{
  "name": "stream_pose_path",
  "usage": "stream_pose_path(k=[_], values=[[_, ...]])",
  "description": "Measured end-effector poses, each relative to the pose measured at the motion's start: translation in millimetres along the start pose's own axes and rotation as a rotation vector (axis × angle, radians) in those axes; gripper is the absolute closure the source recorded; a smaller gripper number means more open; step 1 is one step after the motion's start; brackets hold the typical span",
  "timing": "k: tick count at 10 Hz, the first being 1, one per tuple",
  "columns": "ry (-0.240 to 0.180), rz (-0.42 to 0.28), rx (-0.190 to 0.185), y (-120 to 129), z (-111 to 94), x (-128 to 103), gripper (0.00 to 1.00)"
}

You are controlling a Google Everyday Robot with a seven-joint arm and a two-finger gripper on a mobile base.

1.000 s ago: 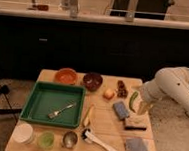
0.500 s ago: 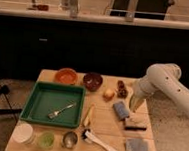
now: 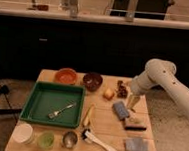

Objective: Place apple in red bowl

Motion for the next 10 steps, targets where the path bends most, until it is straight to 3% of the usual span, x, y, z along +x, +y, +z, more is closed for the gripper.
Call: stream_pose_path(k=[5, 6, 10], values=[[-0.010, 0.003, -0.003, -0.5, 0.3, -0.3, 0.20], [-0.030, 0.022, 0.005, -1.4, 3.6, -1.9, 0.20], [-0.241, 0.133, 0.017, -3.7, 43.2, -5.0, 0.20]])
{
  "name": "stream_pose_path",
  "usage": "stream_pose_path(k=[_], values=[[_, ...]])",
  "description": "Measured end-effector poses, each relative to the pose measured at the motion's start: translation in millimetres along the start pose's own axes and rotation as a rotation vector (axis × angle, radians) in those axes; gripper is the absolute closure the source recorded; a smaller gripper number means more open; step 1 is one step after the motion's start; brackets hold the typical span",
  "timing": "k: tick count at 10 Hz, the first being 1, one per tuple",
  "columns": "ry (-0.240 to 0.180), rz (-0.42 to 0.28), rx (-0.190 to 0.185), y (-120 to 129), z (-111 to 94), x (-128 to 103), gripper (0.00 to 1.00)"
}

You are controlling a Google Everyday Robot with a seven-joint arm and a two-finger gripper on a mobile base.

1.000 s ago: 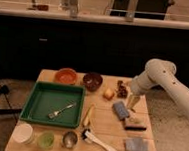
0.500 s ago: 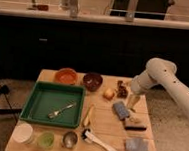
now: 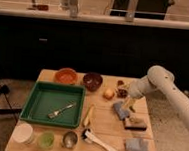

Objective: Place apple in red bowl

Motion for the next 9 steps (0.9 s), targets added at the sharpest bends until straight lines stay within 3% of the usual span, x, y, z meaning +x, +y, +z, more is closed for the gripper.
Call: stream_pose_path(k=[3, 6, 9], values=[[-0.051, 0.036, 0.016, -5.0, 9.6, 6.2, 0.20], [-0.034, 0.043, 0.051, -18.8, 21.5, 6.3, 0.20], [-0.043, 0.057, 0.064, -27.8, 31.1, 11.3, 0.20]])
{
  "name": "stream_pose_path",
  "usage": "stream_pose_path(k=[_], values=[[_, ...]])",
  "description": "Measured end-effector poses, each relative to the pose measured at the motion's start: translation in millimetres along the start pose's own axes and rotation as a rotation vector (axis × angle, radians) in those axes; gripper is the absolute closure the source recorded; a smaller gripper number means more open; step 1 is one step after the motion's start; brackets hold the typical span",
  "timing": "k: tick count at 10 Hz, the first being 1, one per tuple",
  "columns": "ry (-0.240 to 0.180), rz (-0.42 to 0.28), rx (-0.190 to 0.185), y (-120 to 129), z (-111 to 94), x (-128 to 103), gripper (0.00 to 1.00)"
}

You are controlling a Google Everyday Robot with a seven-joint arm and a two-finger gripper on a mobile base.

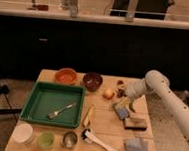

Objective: Place apple in red bowl

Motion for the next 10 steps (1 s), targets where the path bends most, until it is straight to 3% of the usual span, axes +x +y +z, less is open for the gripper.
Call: stream_pose_path(k=[10], values=[[-0.068, -0.004, -0.045, -43.0, 56.6, -16.7, 0.20]])
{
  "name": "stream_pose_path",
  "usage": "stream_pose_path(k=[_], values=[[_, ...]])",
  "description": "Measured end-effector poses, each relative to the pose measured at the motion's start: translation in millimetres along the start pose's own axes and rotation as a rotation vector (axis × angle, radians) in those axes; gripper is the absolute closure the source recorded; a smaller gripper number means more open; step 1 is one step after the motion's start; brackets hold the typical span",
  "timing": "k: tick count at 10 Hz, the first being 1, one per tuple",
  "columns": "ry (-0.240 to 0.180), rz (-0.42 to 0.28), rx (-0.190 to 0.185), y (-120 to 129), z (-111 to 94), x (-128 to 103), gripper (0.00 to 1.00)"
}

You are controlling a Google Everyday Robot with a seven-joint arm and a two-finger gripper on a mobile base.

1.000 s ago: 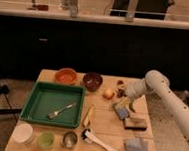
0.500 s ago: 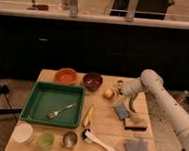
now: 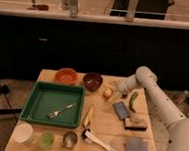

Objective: Place apple in red bowl

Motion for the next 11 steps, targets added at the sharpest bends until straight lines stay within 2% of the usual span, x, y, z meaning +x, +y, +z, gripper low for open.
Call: stream_pose_path(k=[3, 7, 10, 11], values=[[0.001, 0.015, -0.016, -3.4, 11.5, 6.6, 0.20], [-0.001, 0.051, -0.018, -5.7, 14.0, 18.7, 0.22], [-0.004, 0.066, -0.019, -6.2, 13.2, 26.0, 0.49], [-0.004, 0.066, -0.022, -5.7, 13.1, 27.0, 0.61]])
